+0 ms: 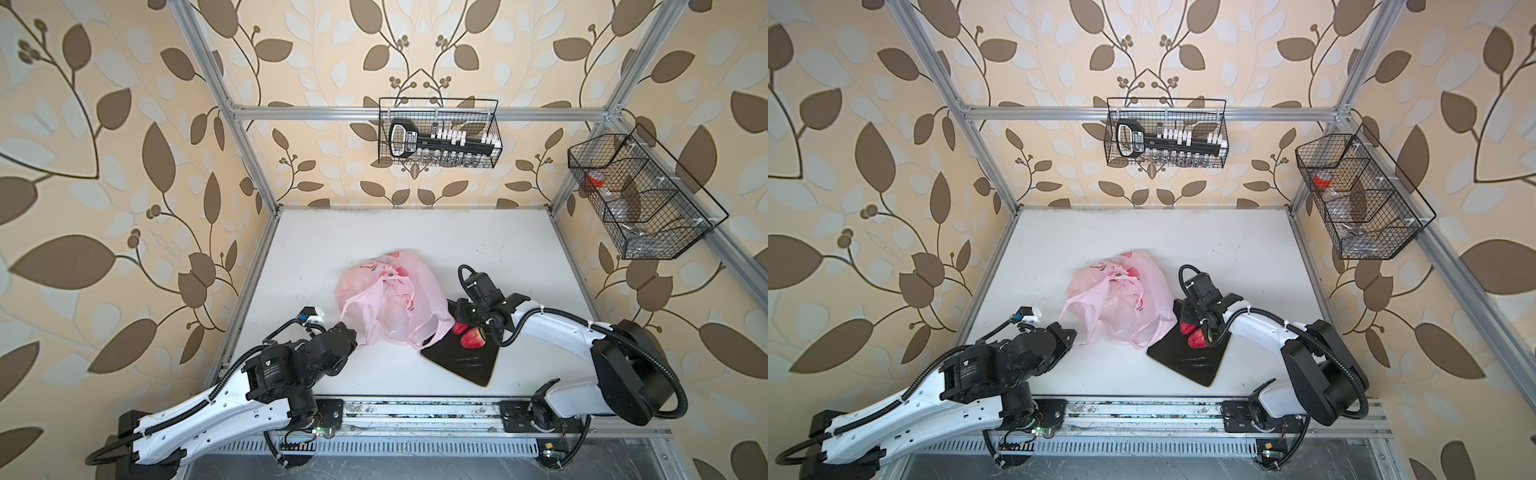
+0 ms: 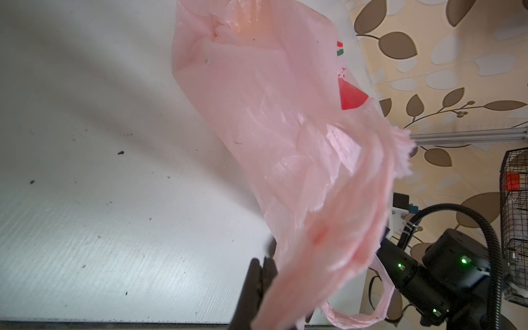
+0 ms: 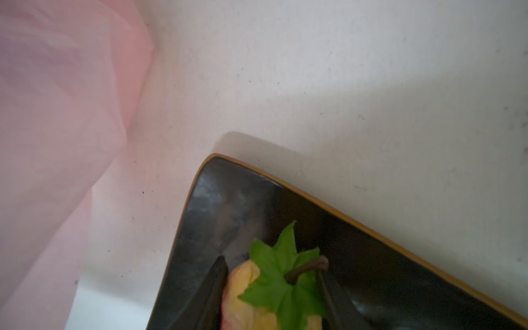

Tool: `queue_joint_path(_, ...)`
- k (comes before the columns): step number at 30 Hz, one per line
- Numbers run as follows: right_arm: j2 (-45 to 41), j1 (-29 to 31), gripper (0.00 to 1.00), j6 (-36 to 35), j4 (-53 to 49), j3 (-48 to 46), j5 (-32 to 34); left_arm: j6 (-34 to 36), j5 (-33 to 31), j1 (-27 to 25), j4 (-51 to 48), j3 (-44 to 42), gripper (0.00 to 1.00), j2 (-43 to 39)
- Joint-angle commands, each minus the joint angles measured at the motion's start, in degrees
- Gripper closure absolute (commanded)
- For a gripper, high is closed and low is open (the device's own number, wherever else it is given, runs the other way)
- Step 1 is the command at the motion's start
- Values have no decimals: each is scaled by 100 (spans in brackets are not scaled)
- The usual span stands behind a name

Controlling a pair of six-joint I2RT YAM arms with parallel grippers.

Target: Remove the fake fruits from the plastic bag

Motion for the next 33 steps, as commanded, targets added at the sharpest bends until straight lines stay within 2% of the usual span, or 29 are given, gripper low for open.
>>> queue_joint_path(1,95,37,57,-74,65,-81,289,-34,-134,28,-157,-8,100,-42)
queue_joint_path(4,40,37,40,-57,7,-117,318,-21,-134,28,-167,-9,100,-49)
queue_joint_path(7,-139,42,27,-48,-136,-67,362,-19,-138,28,-188,-8,100,-66)
queue_joint_path(11,-684,35,19,-89,-512,179,437,-22,-138,33,-217,-8,100,-107)
queue_joint_path(17,-1566,79,18,-461,-870,847,268,16,-122,29,-224,-21,100,-182)
queue_joint_path(20,-1755,380,20,-687,-831,1198,115,61,-98,28,-202,-34,100,-191)
queue_joint_path(22,-1730,804,20,-922,-767,1447,100,64,-78,33,-202,-43,100,-191)
queue_joint_path(27,-1025,2094,20,-1771,-673,1993,550,77,-68,28,-202,-19,100,-191)
queue_joint_path(30,-336,2336,22,-1778,-645,2321,721,104,-62,28,-202,-9,100,-183)
queue_joint_path(33,360,2348,29,-1509,-558,2575,1318,112,-46,30,-215,9,100,-174)
